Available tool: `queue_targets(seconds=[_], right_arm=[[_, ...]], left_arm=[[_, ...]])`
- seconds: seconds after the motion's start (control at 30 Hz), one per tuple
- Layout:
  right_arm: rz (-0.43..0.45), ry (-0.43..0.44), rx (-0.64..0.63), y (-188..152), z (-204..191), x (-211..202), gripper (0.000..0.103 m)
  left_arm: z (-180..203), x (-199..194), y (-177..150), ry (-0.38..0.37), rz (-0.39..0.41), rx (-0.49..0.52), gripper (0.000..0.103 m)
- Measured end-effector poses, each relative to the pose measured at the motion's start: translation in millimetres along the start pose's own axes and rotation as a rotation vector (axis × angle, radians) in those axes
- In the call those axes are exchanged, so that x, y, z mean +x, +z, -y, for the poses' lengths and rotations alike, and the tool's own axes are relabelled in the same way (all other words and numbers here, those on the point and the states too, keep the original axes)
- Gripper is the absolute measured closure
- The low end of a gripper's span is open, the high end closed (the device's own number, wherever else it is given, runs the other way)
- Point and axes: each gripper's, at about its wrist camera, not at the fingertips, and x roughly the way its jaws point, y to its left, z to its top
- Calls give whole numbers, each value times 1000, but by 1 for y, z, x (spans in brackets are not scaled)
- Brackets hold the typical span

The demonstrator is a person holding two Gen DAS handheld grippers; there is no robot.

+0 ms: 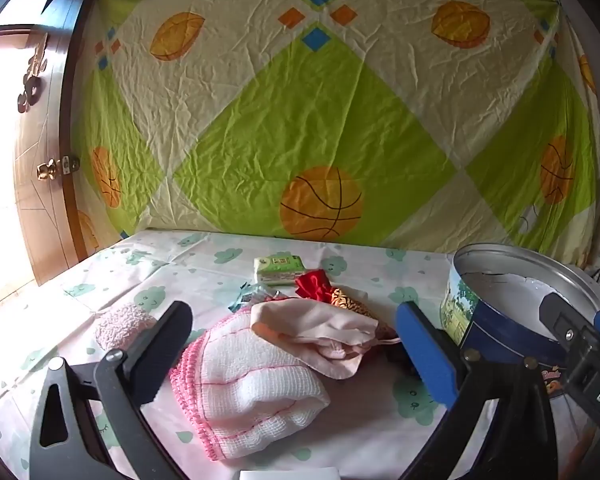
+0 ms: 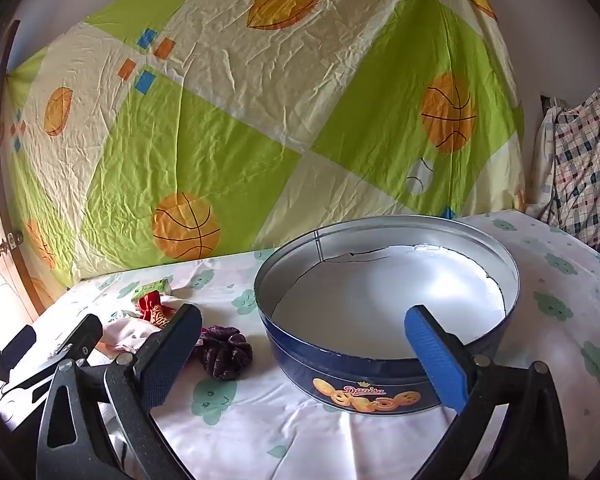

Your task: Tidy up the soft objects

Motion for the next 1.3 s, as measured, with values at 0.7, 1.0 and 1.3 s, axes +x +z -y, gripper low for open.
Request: queue_targets(seconds=[0.7,1.0,1.3], right_arm=[[38,-9,-46,-1,-6,-6,1],[43,-9,-42,0,-4,-7,1],[45,-9,-41,0,-4,-8,1]], left_arm=[[1,3,-2,6,-16,7,0],[1,3,-3,5,-15,12,0],[0,3,-4,6,-19,10,0]])
